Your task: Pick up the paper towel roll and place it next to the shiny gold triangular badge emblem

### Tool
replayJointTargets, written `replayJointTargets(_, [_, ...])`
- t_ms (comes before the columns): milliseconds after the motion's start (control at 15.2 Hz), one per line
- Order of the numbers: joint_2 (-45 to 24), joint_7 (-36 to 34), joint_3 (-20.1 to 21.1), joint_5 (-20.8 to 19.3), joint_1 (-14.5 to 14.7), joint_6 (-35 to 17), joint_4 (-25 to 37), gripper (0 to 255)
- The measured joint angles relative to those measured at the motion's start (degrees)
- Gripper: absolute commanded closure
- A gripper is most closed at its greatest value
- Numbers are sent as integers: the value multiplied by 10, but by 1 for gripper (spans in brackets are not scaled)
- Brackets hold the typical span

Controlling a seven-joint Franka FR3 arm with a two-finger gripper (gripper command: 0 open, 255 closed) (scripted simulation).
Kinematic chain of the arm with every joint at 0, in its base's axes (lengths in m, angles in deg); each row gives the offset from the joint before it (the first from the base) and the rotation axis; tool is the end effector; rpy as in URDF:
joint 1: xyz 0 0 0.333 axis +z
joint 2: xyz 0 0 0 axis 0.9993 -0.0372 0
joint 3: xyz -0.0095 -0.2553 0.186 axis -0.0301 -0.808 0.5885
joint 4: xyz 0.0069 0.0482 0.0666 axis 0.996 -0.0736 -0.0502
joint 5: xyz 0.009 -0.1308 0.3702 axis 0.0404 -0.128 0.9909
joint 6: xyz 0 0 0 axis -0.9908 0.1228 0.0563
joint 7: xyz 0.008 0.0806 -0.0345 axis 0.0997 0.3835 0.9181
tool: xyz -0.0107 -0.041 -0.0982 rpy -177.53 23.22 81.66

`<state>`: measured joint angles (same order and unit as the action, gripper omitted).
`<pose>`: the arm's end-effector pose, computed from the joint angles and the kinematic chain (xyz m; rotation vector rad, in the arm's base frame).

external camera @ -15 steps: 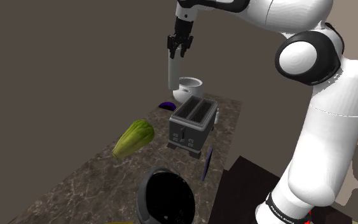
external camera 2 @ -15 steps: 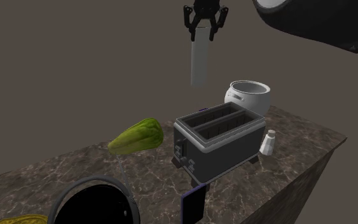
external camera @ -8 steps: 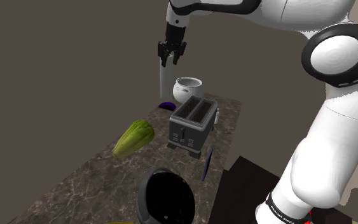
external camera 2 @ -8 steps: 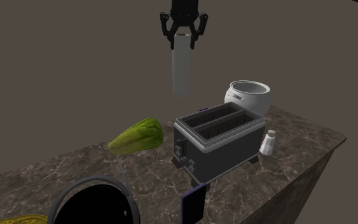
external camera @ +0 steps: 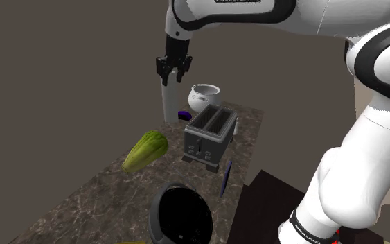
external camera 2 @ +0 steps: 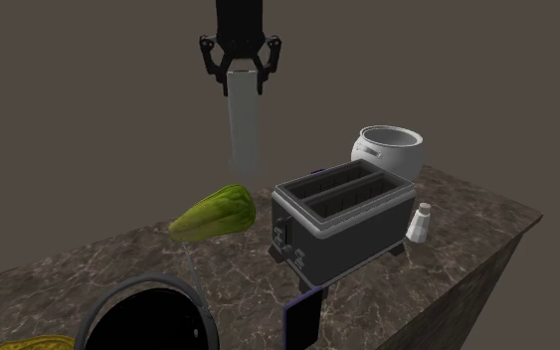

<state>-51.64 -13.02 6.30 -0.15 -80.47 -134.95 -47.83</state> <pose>0.5576 0.0961 0.6344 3.1149 -0.1322 0.3530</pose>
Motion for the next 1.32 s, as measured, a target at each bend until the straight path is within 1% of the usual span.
replayJointTargets(264, [13,-57,29,-10,25,-18,-34,255])
replayJointTargets(528, [10,-112,57,-21,49,-34,-52,255])
replayJointTargets(924, [-8,-197,98,-39,85,-48,-57,255])
replayJointTargets(1056, [-22,-226,112,-48,99,-49,-48,255])
replayJointTargets(1188, [-30,-255,125,-55,112,-57,-52,255])
replayJointTargets(1320, [-47,-285,139,-66,126,-54,-36,255])
